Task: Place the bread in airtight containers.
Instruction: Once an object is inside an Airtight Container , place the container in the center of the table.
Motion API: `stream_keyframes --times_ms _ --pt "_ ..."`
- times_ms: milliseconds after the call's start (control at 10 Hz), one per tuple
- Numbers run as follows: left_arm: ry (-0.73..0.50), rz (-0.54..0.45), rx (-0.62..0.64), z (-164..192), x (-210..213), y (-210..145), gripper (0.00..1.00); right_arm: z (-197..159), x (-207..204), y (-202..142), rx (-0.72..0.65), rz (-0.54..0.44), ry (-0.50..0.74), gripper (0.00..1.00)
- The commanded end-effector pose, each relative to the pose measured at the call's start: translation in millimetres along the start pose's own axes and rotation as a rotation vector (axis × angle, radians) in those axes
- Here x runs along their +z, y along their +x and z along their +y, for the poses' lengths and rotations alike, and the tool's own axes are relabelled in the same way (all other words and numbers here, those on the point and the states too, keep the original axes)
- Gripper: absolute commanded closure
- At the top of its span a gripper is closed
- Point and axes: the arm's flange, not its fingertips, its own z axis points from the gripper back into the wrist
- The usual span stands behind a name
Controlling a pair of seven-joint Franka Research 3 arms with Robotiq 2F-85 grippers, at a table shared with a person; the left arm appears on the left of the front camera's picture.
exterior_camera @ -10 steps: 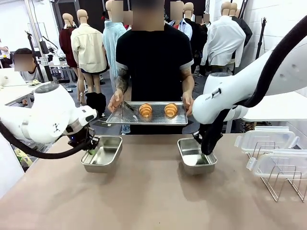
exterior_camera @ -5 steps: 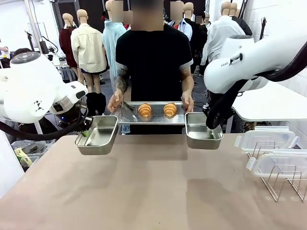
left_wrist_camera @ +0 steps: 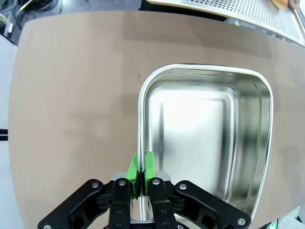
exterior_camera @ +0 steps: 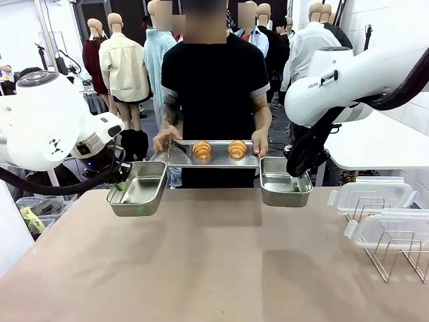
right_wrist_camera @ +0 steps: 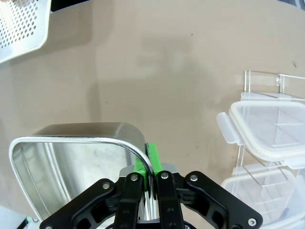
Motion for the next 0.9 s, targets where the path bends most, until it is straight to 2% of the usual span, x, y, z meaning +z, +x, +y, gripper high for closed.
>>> stream_keyframes --times_ms 0,800 --pt "0.0 -0.008 -0.003 2.6 2.2 1.2 1.0 -0.8 1.4 -4.9 0.004 -0.022 0.006 1.0" --pt "0.0 -0.008 -0.003 2.6 2.2 1.2 1.0 -0.8 1.4 -4.9 0.004 -0.022 0.006 1.0"
